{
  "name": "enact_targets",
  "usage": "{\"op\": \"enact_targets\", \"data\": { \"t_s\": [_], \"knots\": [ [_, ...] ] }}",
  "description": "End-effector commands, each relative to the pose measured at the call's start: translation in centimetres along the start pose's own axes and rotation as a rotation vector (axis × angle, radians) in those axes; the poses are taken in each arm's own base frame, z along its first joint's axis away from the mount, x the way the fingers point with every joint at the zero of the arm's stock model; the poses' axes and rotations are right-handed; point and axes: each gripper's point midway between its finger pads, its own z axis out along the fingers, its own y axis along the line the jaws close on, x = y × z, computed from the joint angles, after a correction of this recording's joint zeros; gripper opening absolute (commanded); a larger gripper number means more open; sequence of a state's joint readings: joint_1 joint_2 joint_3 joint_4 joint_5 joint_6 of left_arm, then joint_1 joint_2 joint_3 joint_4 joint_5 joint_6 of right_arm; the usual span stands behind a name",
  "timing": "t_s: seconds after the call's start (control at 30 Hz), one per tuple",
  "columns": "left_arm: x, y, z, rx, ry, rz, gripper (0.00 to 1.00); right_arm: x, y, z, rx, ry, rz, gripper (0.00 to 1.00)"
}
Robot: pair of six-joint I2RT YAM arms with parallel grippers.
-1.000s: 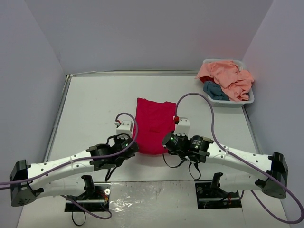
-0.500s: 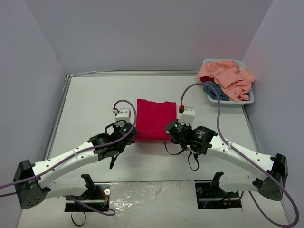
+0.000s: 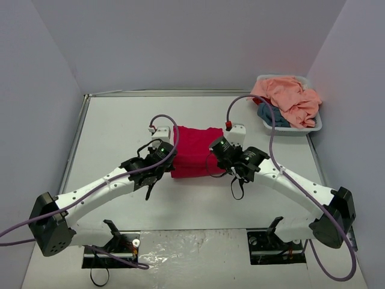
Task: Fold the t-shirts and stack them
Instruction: Fold the long partially folded tshirt into a neat square
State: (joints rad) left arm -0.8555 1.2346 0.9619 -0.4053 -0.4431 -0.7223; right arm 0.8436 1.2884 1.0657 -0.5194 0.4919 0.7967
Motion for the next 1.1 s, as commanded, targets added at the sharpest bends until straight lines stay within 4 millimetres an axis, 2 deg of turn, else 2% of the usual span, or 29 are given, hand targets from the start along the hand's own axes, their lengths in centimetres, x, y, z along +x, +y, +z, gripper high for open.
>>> {"op": "enact_targets", "data": {
  "t_s": [0.0, 0.57, 1.07],
  "knots": [
    [-2.6, 0.4, 0.1, -0.021, -0.044, 0.013, 0.03, -1.8, -0.8, 0.6, 0.049, -0.032, -0.043, 0.00],
    [-5.0, -0.1, 3.4, -0.033, -0.029, 0.011, 0.02, -4.1, -1.9, 5.6, 0.075, 0.006, -0.049, 0.00],
    [-6.3, 0.1, 6.3, -0.032, -0.012, -0.011, 0.02, -5.5, -1.7, 9.4, 0.060, 0.045, -0.069, 0.00]
  ]
}}
